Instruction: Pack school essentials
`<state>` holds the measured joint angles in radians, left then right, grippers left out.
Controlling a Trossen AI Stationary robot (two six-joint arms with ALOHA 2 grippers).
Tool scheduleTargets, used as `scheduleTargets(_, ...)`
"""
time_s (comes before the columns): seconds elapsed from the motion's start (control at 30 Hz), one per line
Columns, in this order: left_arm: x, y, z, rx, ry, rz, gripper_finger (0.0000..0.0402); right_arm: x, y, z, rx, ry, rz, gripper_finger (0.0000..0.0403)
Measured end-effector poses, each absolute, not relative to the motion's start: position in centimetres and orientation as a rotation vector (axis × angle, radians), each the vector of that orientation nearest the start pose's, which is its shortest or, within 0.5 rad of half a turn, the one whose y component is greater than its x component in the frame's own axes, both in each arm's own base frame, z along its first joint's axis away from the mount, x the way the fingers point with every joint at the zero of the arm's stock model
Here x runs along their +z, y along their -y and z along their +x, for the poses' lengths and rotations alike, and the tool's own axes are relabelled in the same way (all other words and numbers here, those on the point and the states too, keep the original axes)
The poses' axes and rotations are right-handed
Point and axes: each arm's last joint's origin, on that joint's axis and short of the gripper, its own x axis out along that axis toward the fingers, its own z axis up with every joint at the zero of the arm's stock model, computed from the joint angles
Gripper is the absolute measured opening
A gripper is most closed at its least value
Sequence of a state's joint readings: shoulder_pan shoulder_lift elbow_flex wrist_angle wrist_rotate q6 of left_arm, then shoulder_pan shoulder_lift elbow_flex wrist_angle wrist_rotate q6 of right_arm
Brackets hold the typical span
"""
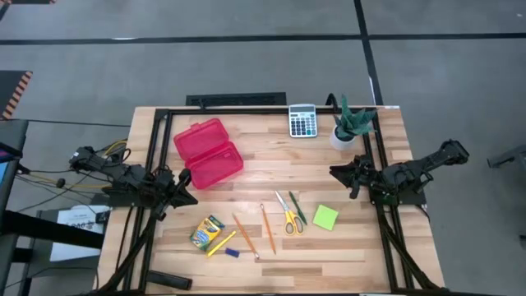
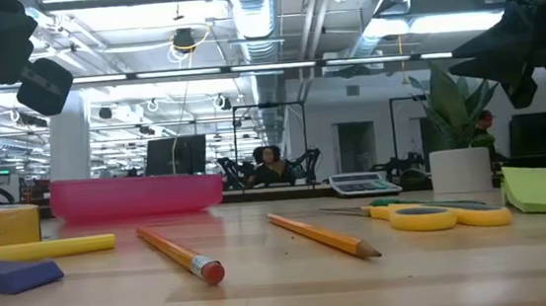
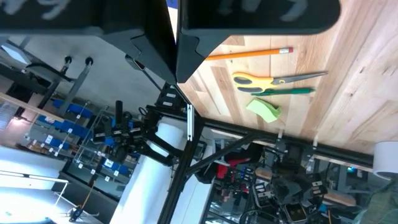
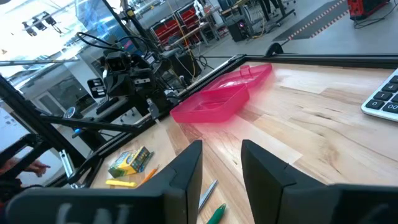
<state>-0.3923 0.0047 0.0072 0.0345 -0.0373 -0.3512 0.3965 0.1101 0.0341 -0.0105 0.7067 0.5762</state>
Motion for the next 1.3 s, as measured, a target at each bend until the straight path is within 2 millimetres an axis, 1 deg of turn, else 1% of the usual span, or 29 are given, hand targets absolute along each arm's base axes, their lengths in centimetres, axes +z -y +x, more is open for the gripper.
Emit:
scheduleTargets(0.83,16.9,3.62,9.05,-0.356,-0.026,-0.355,0.0,16.6,-1.97,9.57,-0.322,0.017,0.526,0.0122)
scheduleTargets(0.97,17.05,3.42,9.11,-0.286,0.004,-0.343,0.0,16.59,-1.97,9.57,-0.322,0.017,0.526,0.0122)
scheduleTargets(1.3,17.17,3.12,9.17,-0.189,0.009,-0.603,0.0,16.6,-1.97,9.57,-0.322,0.018,0.526,0.0122)
